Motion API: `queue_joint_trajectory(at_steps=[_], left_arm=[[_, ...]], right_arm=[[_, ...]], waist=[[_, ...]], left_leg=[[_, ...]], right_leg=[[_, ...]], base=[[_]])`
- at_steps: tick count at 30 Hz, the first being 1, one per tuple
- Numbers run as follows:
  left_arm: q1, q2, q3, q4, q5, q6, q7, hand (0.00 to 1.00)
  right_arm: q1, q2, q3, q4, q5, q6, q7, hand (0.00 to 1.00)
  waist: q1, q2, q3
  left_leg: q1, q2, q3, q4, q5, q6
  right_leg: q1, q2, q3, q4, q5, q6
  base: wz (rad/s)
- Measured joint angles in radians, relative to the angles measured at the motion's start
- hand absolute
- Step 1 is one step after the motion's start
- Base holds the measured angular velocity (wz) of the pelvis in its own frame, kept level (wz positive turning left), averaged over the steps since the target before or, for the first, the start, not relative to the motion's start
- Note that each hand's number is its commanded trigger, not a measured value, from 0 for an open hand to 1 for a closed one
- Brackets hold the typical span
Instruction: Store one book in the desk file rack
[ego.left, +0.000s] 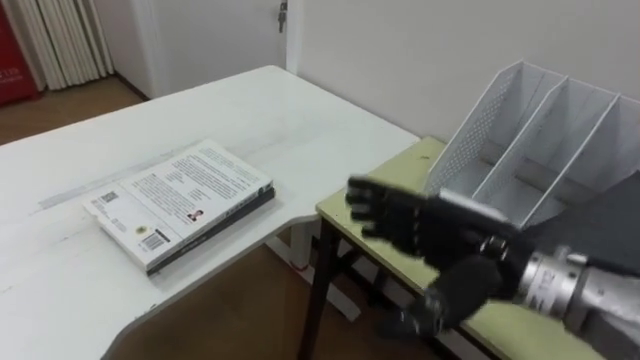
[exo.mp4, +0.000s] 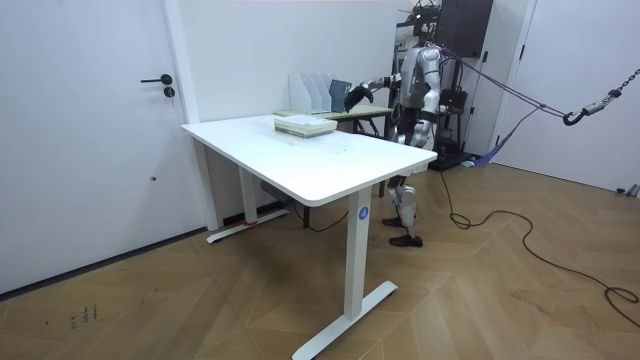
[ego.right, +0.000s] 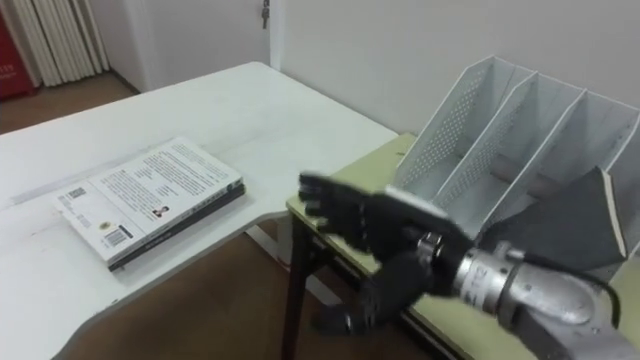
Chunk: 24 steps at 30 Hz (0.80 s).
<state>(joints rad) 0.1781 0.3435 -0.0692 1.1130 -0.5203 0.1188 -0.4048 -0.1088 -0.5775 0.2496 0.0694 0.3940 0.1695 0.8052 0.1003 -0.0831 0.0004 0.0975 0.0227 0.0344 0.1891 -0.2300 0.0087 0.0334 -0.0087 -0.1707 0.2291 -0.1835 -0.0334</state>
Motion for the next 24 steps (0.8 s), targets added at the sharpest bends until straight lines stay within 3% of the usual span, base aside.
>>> queue_joint_trajectory(at_steps=[1,5,11,17,22,24], left_arm=[[-0.014,0.001,-0.013,0.009,-0.001,0.004,0.001,0.0],[-0.037,0.001,-0.031,0.032,-0.001,0.01,0.001,0.0],[-0.037,-0.009,-0.031,0.059,-0.018,0.005,0.013,0.0],[-0.028,-0.031,0.002,0.086,-0.013,0.0,0.025,0.0],[-0.014,-0.053,0.03,0.084,-0.006,0.008,0.038,0.0],[-0.003,-0.069,0.07,0.087,0.015,0.015,0.047,0.0]], right_arm=[[0.044,0.0,0.018,0.003,-0.054,0.023,0.039,0.0],[0.093,0.032,0.07,0.194,-0.256,0.033,0.139,0.0],[0.138,0.093,0.076,0.524,-0.495,0.044,0.116,0.0],[0.159,0.148,-0.069,0.779,-0.52,0.014,0.047,0.0],[0.157,0.169,-0.139,0.921,-0.518,0.007,-0.004,0.0],[0.159,0.174,-0.182,0.981,-0.518,0.007,-0.028,0.0]], waist=[[0.013,0.004,0.0039],[0.017,0.007,0.0056],[0.017,0.014,0.0013],[0.02,0.023,0.0029],[0.02,0.036,0.0027],[0.019,0.047,-0.0033]], left_leg=[[-0.002,-0.001,0.007,-0.002,-0.001,0.001],[-0.006,-0.003,0.009,0.003,-0.001,0.003],[-0.002,-0.009,0.011,0.001,-0.001,0.002],[0.003,-0.009,0.013,-0.002,-0.001,0.002],[0.015,-0.011,0.019,-0.001,-0.001,0.003],[0.019,-0.013,0.02,-0.004,-0.003,0.004]], right_leg=[[-0.005,-0.002,0.004,0.008,-0.001,0.001],[-0.013,-0.005,0.004,0.012,0.0,0.002],[-0.01,-0.003,0.005,0.011,-0.001,0.001],[0.003,-0.002,0.002,0.002,-0.002,0.002],[0.018,-0.002,-0.01,-0.015,-0.003,0.006],[0.025,-0.001,-0.01,-0.018,-0.005,0.008]], base=[[-0.08],[-0.04],[-0.01],[0.02],[0.11],[0.03]])
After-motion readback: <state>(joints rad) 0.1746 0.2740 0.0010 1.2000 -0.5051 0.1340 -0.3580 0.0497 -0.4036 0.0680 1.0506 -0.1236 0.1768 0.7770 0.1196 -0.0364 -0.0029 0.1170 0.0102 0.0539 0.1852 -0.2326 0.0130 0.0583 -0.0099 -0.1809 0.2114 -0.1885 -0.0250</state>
